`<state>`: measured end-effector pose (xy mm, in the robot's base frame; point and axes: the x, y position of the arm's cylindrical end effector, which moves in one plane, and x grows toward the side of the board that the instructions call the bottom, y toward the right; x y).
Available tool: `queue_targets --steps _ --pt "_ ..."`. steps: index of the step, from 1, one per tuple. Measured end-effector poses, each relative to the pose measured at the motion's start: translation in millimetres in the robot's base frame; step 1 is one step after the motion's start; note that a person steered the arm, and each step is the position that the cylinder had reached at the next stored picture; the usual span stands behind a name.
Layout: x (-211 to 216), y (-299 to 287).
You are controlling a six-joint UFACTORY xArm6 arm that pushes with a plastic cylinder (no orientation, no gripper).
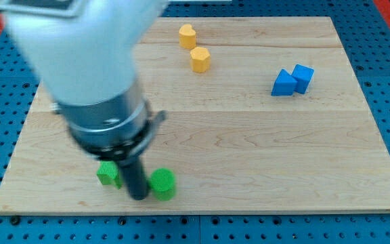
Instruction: Slide the green blocks to the bottom center of the board
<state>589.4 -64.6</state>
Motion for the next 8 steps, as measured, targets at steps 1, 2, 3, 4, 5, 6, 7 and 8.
queue_targets --steps 1,2,3,4,5,6,7,8 --pt "0.7 59.0" --pt "29.3 6.8" --pt "22.5 103.6" --pt "7.9 101.1" --pt "4.1 55.7" --pt "28.7 65.0" --pt "23.5 -46.2" --pt "2.6 -102.0"
